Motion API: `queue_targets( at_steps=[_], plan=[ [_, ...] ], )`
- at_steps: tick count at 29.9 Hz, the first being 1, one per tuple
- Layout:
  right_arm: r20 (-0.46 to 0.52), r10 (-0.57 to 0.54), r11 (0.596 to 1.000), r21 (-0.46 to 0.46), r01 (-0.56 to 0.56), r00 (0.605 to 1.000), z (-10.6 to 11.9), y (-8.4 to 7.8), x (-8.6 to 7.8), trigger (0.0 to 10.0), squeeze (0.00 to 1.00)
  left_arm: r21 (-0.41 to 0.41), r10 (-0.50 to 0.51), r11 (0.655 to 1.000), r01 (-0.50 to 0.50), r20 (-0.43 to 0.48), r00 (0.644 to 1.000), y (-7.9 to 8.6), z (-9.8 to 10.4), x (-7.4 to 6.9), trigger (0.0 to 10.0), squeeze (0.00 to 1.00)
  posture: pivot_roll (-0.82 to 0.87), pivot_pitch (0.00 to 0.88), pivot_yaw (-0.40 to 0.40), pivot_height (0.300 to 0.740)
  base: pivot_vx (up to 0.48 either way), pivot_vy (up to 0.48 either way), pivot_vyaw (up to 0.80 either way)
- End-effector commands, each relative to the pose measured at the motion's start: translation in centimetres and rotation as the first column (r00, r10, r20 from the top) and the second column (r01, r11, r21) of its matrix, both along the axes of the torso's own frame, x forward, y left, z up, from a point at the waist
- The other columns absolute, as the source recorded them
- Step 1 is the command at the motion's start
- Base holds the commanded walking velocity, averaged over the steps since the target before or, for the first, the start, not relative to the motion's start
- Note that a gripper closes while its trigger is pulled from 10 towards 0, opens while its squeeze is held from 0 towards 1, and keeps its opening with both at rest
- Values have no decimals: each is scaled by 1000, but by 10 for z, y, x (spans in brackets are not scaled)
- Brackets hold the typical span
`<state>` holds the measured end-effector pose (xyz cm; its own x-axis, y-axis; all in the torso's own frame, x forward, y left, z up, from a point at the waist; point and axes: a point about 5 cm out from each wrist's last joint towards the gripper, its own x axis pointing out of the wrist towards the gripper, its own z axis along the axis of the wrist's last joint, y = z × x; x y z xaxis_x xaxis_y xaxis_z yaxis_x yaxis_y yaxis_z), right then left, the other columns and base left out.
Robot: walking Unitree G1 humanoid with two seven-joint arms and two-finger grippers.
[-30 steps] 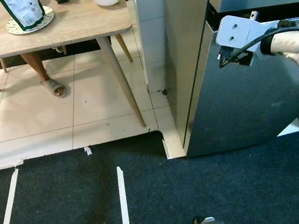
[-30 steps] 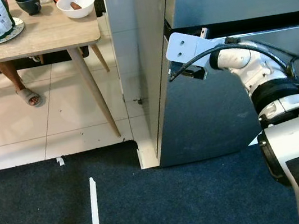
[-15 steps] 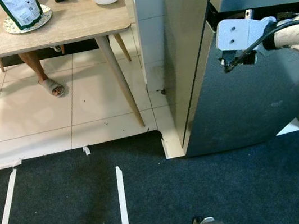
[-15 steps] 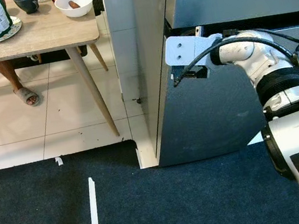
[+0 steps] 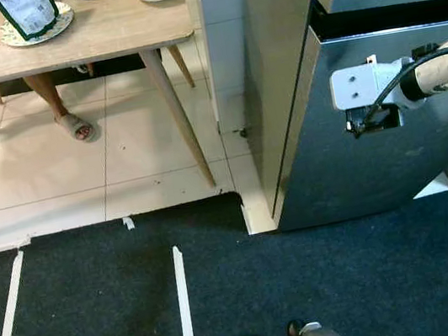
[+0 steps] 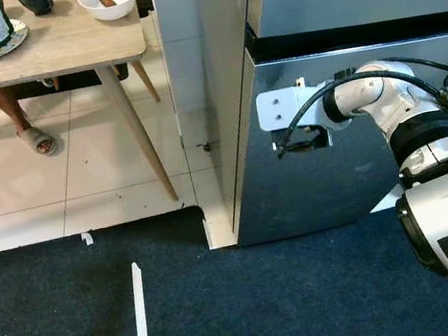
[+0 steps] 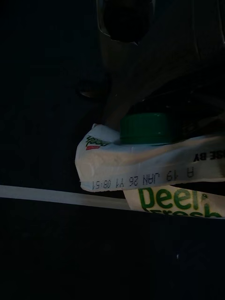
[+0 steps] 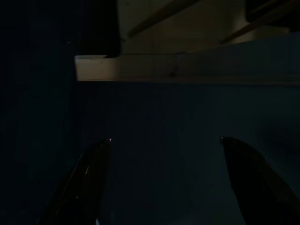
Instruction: Restocking fridge
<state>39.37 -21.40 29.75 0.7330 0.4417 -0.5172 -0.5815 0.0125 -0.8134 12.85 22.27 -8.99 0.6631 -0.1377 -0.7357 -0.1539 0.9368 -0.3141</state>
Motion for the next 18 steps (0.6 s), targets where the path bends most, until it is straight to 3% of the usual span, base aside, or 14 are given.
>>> queue_targets(
  at_steps=[1,9,18],
  plan=[
    [67,-17,998,60,13,998,13,1,2,10000,0,-34,-18,999,15,-109,994,-11,-12,-26,10000,0,-52,278,-61,740,0,0,0],
    [196,6,975,218,-50,981,39,5,0,10000,0,-35,-21,999,18,-105,994,-11,-11,-25,10000,0,-52,273,-64,740,0,0,0],
    [286,-130,980,185,79,949,45,-7,5,10000,0,-35,-22,999,18,-105,994,-12,-11,-24,10000,0,-50,267,-64,740,0,0,0]
  ],
)
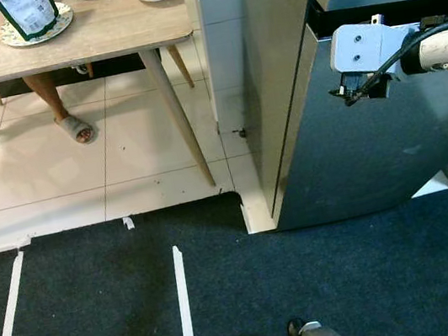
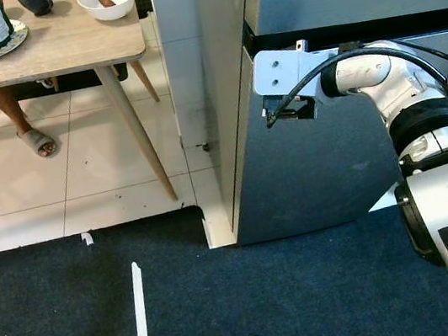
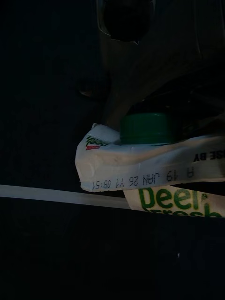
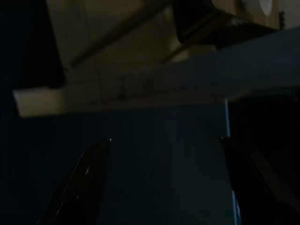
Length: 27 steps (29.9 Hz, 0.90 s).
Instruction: Restocking fridge
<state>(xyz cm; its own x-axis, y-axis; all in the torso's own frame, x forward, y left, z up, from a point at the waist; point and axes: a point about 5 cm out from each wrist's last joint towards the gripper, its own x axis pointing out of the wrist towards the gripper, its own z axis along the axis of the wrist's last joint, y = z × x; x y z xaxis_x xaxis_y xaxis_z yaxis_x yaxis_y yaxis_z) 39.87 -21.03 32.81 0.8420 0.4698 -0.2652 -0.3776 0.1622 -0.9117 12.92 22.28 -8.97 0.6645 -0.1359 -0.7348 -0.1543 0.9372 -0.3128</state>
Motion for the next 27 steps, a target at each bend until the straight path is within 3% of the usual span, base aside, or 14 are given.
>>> queue_targets(
  at_steps=[1,10,27],
  plan=[
    [75,-87,996,29,85,993,15,-12,0,10000,0,-37,-24,999,20,-105,994,-12,-11,-24,10000,0,-50,267,-64,740,0,0,0],
    [154,-225,971,-46,234,962,12,-22,5,10000,0,-34,-24,999,21,-111,993,-10,-12,-28,10000,0,-45,277,-63,740,0,0,0],
    [141,-200,961,-165,222,970,-1,-11,10,10000,0,-39,-20,999,15,-130,991,-10,-14,-40,10000,0,-51,318,-71,740,0,0,0]
  ],
)
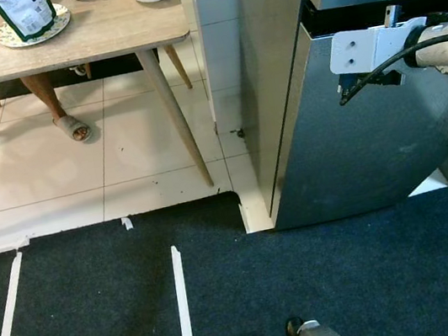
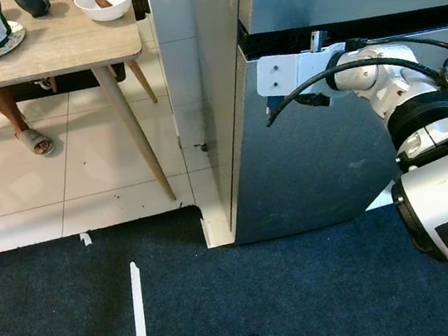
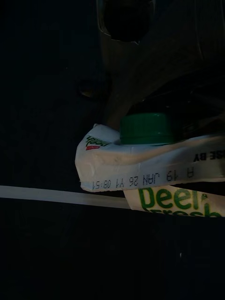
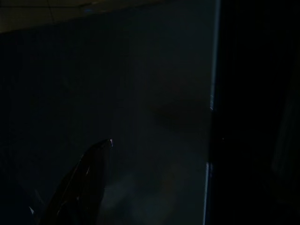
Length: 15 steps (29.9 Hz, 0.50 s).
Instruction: Restocking fridge
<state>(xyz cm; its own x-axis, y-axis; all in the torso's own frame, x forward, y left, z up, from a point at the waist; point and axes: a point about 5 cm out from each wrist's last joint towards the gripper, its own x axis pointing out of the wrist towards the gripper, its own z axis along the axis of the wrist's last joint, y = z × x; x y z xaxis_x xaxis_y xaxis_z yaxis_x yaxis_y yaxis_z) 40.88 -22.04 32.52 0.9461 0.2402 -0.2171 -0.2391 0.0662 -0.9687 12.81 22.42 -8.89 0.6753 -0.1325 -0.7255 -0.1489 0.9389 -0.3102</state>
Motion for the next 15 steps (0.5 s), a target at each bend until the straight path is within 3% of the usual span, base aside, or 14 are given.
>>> queue_targets(
  at_steps=[1,15],
  plan=[
    [-4,-9,1000,-29,8,1000,1,-1,0,10000,0,-46,-21,999,14,-145,989,-12,-15,-40,10000,0,-51,326,-73,740,0,0,0],
    [-112,14,993,-113,-27,994,-7,2,-1,10000,0,-49,-27,999,20,-136,990,-11,-15,-42,10000,0,-56,355,-77,740,0,0,0]
  ],
)
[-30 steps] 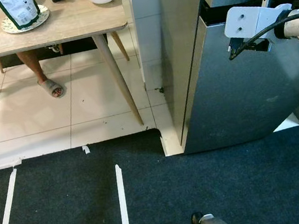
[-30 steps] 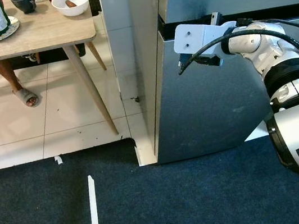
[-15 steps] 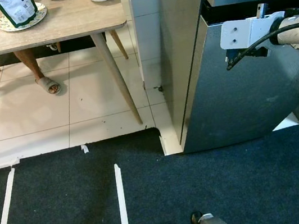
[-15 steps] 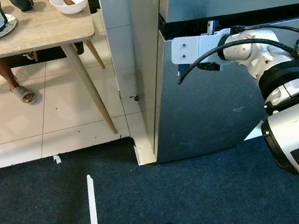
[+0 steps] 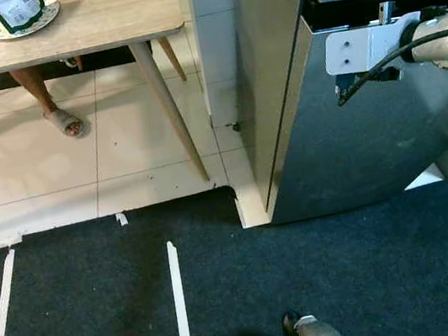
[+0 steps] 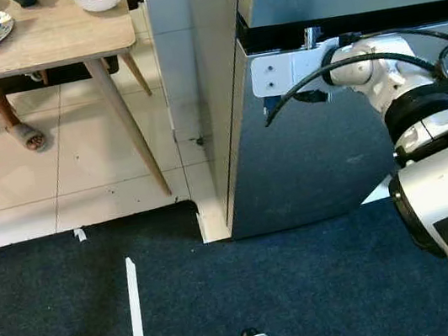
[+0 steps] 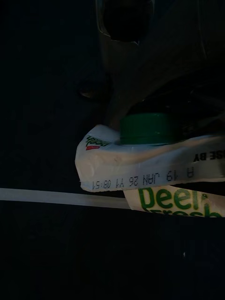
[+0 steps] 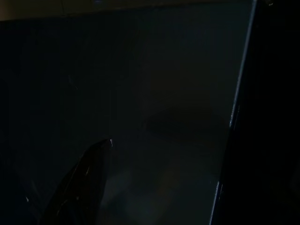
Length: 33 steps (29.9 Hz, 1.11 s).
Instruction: Restocking fridge
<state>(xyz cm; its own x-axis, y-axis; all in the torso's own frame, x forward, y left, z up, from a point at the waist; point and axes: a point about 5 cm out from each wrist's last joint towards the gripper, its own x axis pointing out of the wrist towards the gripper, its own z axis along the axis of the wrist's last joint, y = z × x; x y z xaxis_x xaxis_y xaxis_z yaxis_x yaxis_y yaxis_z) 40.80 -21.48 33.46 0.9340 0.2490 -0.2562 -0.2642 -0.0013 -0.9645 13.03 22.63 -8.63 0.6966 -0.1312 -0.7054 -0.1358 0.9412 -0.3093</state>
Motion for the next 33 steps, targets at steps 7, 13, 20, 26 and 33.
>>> queue_targets(
  at_steps=[7,13,20,26,33],
  plan=[
    [-136,-10,997,-76,0,991,-12,-5,-2,10000,0,-54,-30,998,22,-155,988,-13,-16,-40,10000,0,-59,353,-78,740,0,0,0],
    [-176,-20,997,-82,5,984,-14,-8,-4,10000,0,-57,-31,998,23,-154,988,-14,-16,-39,10000,0,-61,349,-76,740,0,0,0],
    [-298,-19,997,-71,-2,954,-21,-16,-9,10000,0,-57,-31,998,23,-155,987,-16,-17,-37,10000,0,-64,341,-76,740,0,0,0],
    [-332,-13,998,-68,-10,943,-20,-19,-12,10000,0,-59,-31,998,23,-152,988,-17,-16,-36,10000,0,-65,338,-77,740,0,0,0],
    [-355,-9,998,-67,-16,935,-19,-21,-14,10000,0,-61,-33,998,24,-151,988,-17,-16,-35,10000,0,-65,333,-77,740,0,0,0]
  ],
)
